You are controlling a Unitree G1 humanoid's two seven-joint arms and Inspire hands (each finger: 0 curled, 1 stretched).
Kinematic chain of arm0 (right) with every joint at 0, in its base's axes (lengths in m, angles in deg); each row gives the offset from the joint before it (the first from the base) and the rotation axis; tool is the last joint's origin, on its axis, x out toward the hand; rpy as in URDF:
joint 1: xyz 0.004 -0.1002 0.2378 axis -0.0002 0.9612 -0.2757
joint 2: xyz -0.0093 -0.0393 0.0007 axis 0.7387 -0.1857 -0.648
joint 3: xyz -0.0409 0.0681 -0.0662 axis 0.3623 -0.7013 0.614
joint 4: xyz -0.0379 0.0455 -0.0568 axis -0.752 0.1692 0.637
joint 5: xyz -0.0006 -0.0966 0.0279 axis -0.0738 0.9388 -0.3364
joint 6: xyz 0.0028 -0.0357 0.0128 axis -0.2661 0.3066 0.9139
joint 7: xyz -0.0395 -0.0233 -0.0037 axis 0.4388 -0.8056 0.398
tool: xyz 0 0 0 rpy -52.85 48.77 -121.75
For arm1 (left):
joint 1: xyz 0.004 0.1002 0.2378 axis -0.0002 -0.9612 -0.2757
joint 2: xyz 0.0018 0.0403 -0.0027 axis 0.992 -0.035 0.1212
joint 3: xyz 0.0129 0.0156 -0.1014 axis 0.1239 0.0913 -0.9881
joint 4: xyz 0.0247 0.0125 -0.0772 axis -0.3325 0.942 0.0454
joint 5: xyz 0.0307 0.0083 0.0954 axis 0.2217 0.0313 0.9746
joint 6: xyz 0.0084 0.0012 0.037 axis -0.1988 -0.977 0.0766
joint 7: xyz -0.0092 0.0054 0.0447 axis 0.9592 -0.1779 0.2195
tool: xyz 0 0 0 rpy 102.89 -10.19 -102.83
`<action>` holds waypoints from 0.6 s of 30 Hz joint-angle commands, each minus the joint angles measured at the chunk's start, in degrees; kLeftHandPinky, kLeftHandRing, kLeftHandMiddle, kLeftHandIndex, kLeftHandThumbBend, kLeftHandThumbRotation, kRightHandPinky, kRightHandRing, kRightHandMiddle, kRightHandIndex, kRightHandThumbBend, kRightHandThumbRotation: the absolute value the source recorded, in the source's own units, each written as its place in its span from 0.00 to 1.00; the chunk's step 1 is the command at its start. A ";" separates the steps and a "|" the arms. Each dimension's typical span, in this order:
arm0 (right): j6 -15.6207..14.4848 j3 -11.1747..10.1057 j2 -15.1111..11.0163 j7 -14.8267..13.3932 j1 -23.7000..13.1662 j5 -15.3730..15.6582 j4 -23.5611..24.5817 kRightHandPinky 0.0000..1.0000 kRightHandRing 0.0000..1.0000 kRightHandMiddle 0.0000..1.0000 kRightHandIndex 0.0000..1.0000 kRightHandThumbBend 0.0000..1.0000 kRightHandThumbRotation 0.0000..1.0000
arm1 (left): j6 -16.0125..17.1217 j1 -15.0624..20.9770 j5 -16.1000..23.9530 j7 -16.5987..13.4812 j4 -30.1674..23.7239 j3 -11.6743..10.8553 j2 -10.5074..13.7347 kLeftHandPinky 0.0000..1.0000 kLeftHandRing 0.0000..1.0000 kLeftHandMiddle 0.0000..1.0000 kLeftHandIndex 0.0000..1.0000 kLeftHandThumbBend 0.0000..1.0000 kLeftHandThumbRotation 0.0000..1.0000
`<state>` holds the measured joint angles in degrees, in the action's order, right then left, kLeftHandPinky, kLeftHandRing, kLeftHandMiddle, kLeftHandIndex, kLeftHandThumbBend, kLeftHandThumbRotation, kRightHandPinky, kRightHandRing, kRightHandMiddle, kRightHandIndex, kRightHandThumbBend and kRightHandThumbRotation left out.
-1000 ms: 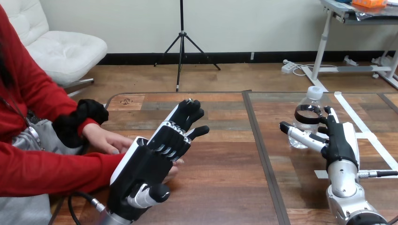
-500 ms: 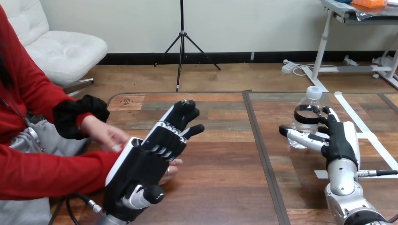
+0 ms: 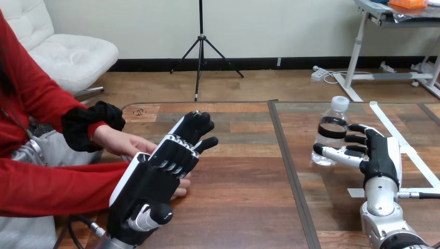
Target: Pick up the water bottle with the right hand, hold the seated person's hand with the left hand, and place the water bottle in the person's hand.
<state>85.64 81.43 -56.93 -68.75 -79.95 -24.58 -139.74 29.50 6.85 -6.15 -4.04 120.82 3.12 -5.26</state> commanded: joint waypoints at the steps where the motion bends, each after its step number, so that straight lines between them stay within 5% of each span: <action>1: 2.05 -0.65 1.22 -0.79 -5.26 -0.62 0.56 0.57 0.62 0.63 0.60 0.95 0.00 | -0.74 2.97 -0.29 0.07 -1.59 -0.33 0.40 0.90 0.96 0.95 0.94 1.00 0.63; 18: 1.15 -1.05 1.71 -3.73 -5.05 -0.49 0.56 0.45 0.51 0.54 0.53 0.92 0.00 | -1.15 3.77 -0.14 0.21 -1.40 -1.10 -0.64 0.88 0.94 0.94 0.92 1.00 0.63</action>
<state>86.13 80.88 -55.36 -71.43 -79.97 -24.64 -139.78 28.47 7.13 -6.21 -3.33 120.82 2.02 -5.63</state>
